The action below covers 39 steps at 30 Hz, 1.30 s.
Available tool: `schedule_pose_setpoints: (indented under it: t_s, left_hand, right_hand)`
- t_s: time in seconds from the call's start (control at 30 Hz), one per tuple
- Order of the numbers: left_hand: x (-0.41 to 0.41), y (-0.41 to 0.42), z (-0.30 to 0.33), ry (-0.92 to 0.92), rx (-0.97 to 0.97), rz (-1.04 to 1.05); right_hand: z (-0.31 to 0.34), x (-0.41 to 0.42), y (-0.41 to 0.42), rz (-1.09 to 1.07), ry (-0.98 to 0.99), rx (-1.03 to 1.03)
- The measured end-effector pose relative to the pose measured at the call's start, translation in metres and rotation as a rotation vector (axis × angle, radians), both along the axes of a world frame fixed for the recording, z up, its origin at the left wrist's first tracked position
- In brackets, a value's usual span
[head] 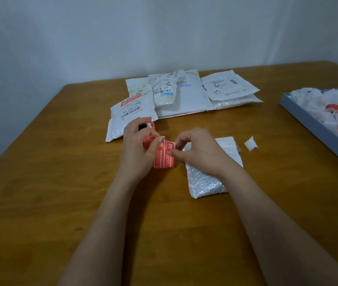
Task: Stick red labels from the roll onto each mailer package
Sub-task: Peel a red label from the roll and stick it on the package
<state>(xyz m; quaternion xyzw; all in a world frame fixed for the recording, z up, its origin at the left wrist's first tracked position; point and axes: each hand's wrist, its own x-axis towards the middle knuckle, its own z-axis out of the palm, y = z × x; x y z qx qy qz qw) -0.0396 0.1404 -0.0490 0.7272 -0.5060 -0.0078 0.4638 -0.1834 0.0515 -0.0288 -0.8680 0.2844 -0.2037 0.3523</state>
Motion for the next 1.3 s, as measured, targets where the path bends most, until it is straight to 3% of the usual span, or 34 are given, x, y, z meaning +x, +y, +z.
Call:
schedule_pose_setpoints:
  t_s: [0.5,1.3]
  left_hand:
    - [-0.001,-0.001,0.0,-0.027,0.014,0.017]
    - [-0.004,-0.006,-0.002,-0.07,0.005,0.063]
  right_hand:
    - [-0.001,-0.003,-0.004,0.047,0.015,0.158]
    - [0.006,-0.013,-0.007,0.036,0.113,0.167]
